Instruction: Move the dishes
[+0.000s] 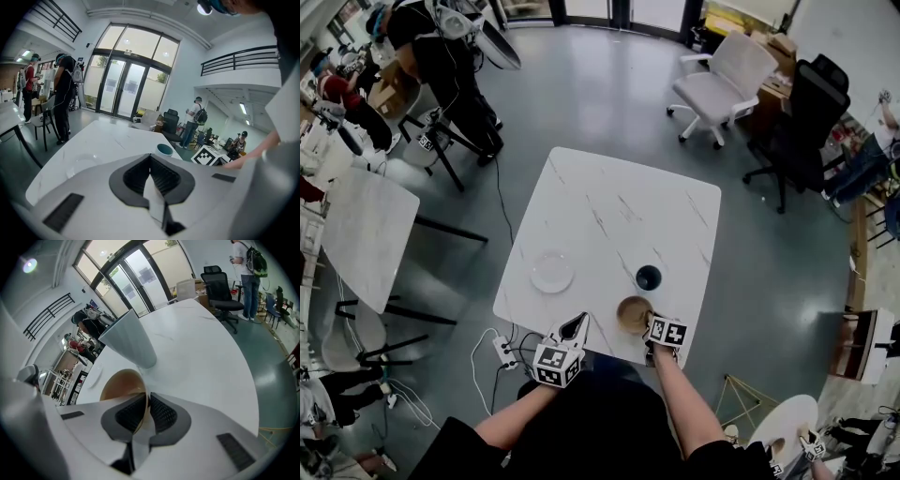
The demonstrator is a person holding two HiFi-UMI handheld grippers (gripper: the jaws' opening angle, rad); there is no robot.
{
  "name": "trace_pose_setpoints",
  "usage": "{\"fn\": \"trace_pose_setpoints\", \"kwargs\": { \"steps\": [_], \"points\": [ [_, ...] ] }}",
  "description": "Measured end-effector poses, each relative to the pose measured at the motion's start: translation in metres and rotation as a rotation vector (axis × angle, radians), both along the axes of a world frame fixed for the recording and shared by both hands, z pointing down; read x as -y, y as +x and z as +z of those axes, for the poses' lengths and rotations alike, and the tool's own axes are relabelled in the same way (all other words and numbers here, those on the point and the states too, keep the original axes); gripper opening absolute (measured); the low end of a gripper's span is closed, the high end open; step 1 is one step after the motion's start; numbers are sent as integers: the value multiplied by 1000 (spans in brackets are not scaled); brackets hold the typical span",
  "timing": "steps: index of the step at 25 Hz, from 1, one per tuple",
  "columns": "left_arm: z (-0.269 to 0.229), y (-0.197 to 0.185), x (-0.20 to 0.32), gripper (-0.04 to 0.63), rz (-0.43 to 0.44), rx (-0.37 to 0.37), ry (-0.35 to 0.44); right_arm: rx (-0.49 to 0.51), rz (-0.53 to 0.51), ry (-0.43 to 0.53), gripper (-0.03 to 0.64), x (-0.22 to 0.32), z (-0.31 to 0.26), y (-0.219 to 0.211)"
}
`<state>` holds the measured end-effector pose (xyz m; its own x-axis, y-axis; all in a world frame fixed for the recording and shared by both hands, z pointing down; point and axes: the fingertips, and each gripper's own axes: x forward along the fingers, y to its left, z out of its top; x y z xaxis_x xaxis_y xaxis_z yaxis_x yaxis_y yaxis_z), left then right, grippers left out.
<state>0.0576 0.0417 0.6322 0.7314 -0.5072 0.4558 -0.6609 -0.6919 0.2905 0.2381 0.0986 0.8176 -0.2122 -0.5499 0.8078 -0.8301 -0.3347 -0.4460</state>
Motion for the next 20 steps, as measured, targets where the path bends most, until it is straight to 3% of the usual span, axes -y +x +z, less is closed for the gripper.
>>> {"fn": "trace_pose_setpoints", "kwargs": {
  "steps": [4,7,15,20],
  "points": [
    [2,3,2,17,15,-9,0,-40,-5,16,43,1,-5,5],
    [1,2,6,17,20,-16,1,-44,-6,24,97,2,-11,6],
    [-2,-9,23,17,-2,-48,-10,-142,10,60,97,4,-49,13],
    [8,-56,46,17,-76,-46,-29,-113,-78,140,89,22,-95,-45]
  ]
}}
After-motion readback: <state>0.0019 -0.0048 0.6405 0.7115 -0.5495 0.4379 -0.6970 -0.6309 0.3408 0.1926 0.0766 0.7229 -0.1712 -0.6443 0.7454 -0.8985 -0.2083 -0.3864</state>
